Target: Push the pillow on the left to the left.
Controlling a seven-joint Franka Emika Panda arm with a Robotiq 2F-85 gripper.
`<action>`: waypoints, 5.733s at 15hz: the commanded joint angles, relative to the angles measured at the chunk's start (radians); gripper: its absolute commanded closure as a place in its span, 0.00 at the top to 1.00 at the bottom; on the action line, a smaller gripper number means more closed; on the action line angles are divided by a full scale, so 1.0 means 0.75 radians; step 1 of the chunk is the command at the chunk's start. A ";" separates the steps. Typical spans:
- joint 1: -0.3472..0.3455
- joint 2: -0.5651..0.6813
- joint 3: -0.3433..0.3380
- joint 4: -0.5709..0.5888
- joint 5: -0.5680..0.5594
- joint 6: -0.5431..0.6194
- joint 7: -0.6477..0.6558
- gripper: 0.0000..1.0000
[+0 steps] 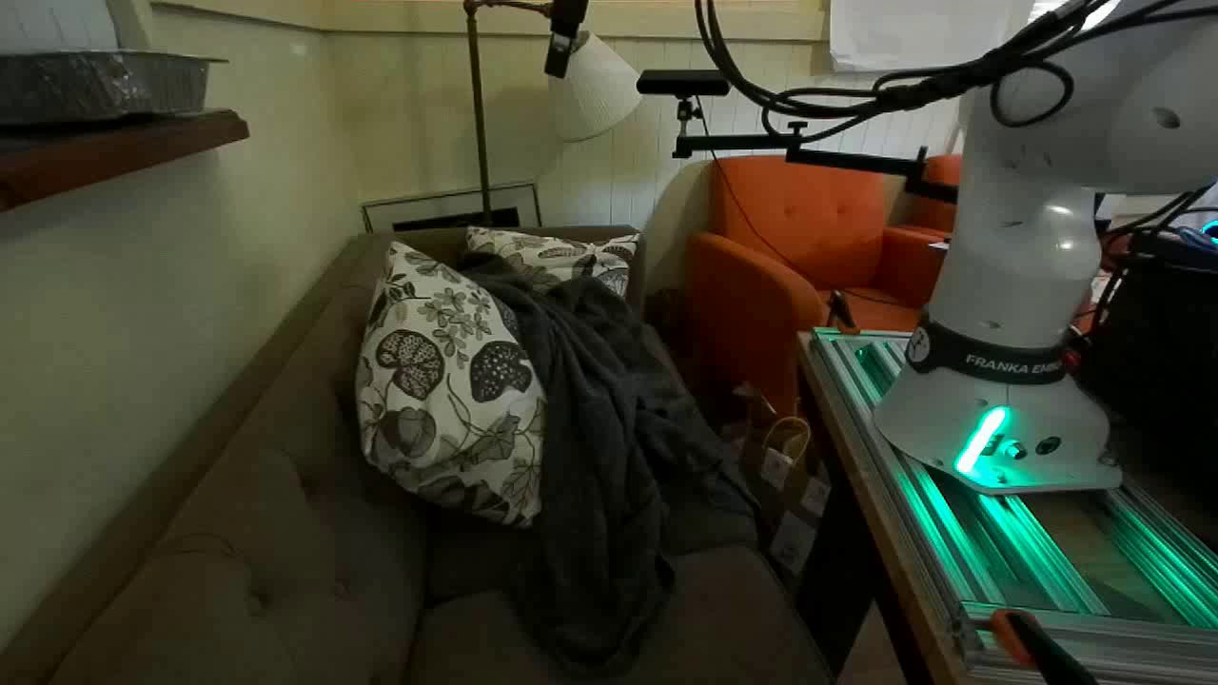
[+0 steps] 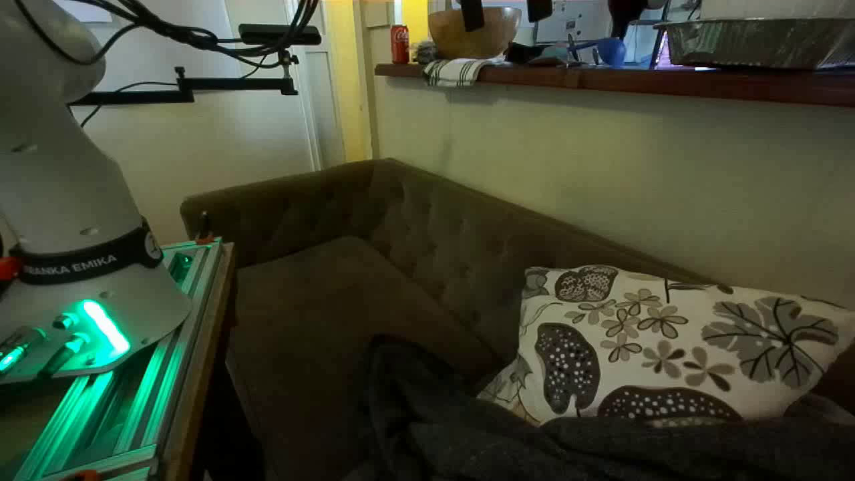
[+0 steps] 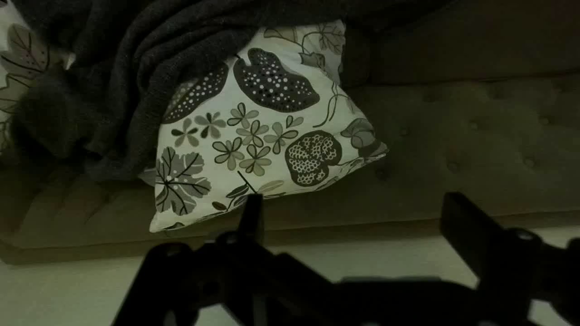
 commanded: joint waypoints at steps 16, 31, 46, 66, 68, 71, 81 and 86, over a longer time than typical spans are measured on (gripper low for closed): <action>-0.121 0.743 0.031 0.530 0.402 0.152 0.547 1.00; -0.229 1.205 0.088 0.869 0.398 0.163 1.032 1.00; -0.288 1.826 0.094 1.705 0.403 -0.056 1.341 1.00; -0.313 2.155 0.081 2.022 0.362 -0.035 1.451 1.00; -0.309 2.194 0.077 2.067 0.339 -0.036 1.473 1.00; -0.316 2.240 0.075 2.123 0.304 -0.048 1.495 0.72; -0.364 2.216 0.171 2.155 0.454 -0.235 1.491 0.06; -0.400 2.180 0.260 2.160 0.487 -0.389 1.440 0.02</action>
